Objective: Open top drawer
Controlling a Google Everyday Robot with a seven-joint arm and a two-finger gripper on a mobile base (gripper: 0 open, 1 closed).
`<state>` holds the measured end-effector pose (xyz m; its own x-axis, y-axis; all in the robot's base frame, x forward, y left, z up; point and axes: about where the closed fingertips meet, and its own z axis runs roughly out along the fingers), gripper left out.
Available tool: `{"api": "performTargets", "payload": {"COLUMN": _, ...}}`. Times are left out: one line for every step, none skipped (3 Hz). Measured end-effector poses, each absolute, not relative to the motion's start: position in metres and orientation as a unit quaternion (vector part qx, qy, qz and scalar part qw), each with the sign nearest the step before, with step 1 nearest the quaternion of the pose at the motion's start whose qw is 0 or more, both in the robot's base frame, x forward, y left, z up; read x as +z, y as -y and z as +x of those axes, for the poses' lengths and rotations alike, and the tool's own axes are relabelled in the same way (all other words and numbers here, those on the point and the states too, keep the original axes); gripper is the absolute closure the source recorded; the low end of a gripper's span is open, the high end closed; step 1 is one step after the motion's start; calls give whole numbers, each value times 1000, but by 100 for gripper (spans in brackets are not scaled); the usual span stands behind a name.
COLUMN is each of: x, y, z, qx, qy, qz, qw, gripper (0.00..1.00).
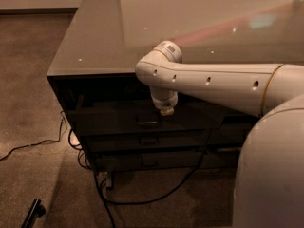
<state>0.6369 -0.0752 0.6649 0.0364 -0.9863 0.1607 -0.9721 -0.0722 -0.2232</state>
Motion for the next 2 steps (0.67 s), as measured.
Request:
{"api": "performTargets", "payload": {"x": 665, "y": 75, "z": 637, "qx": -136, "qy": -681, "qz": -719, "qw": 26, "gripper": 58}}
{"api": "performTargets", "payload": {"x": 665, "y": 75, "z": 637, "qx": -136, "qy": -681, "qz": -719, "qw": 26, "gripper": 35}}
